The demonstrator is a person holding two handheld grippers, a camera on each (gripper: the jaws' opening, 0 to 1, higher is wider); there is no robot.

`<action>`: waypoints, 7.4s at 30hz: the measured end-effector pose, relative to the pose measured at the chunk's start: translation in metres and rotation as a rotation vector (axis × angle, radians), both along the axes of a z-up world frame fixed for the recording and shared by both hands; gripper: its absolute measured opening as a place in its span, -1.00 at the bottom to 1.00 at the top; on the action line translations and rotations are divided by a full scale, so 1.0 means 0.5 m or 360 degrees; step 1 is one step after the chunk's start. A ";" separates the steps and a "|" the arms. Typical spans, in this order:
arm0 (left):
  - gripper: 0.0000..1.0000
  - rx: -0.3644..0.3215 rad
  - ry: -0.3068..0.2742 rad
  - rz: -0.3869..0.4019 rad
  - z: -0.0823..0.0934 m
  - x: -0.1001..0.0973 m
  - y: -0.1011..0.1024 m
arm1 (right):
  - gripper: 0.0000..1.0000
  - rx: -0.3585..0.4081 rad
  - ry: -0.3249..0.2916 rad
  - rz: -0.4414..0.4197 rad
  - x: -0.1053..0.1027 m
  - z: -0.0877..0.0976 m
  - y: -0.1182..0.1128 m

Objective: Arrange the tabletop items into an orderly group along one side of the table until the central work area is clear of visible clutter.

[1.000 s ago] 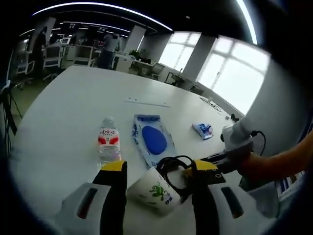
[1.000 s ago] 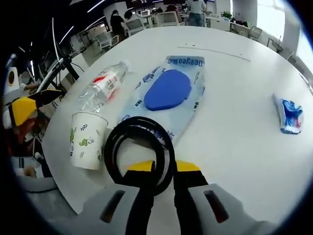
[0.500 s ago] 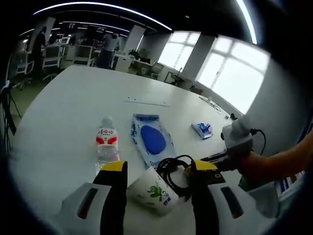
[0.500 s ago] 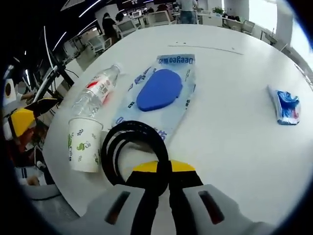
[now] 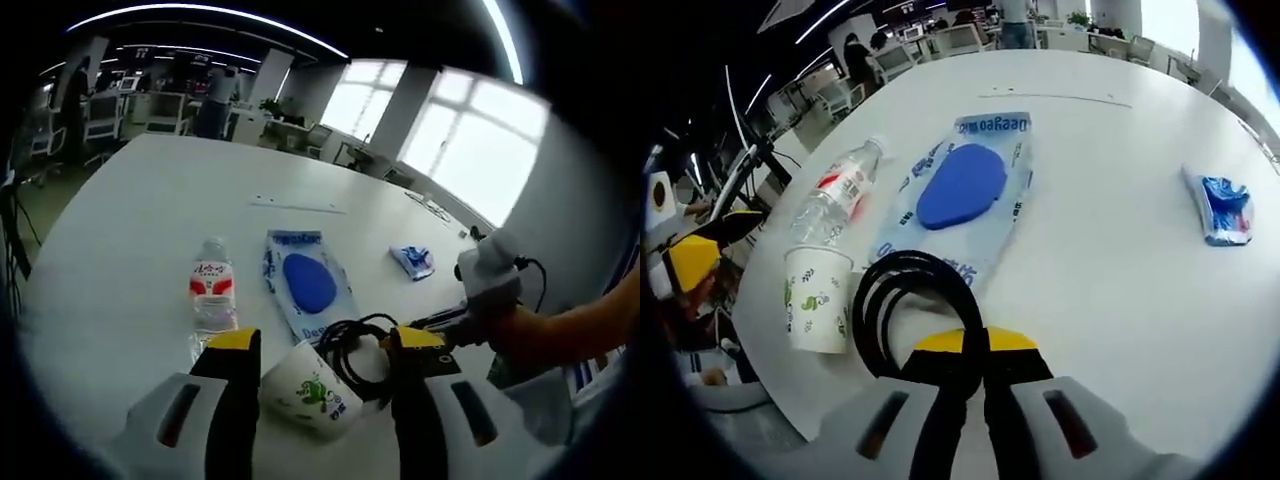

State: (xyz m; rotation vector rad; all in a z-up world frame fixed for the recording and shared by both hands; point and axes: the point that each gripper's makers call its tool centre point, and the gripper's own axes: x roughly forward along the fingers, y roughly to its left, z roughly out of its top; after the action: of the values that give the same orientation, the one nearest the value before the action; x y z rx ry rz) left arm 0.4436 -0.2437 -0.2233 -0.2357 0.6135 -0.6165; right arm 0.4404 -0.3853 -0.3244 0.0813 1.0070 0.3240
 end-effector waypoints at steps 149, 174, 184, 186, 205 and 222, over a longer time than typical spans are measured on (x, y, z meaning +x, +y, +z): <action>-0.79 0.0325 0.0384 -0.0583 -0.174 0.100 -0.635 | -0.93 0.0371 -0.0058 -0.0682 0.038 0.027 -0.496; -0.78 0.0326 0.0444 -0.0587 -0.211 0.100 -0.649 | -0.92 0.0356 -0.0018 -0.0683 0.042 -0.007 -0.511; -0.73 0.0323 0.0437 -0.0581 -0.215 0.103 -0.647 | -0.89 0.0330 -0.0024 -0.0692 0.041 -0.012 -0.512; -0.73 0.0329 0.0434 -0.0580 -0.218 0.103 -0.645 | -0.87 0.0314 -0.0027 -0.0682 0.040 -0.014 -0.513; -0.56 0.0319 0.0397 -0.0598 -0.208 0.109 -0.647 | -0.67 0.0240 -0.0088 -0.0644 0.046 -0.005 -0.524; -0.33 0.0327 0.0379 -0.0609 -0.198 0.109 -0.639 | -0.52 0.0200 -0.0130 -0.0612 0.050 0.013 -0.529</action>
State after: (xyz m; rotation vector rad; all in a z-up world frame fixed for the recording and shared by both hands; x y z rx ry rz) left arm 0.4981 -0.5630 -0.3225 0.0046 0.9580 -0.8942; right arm 0.4654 -0.6496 -0.3180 0.3677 0.8679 0.0376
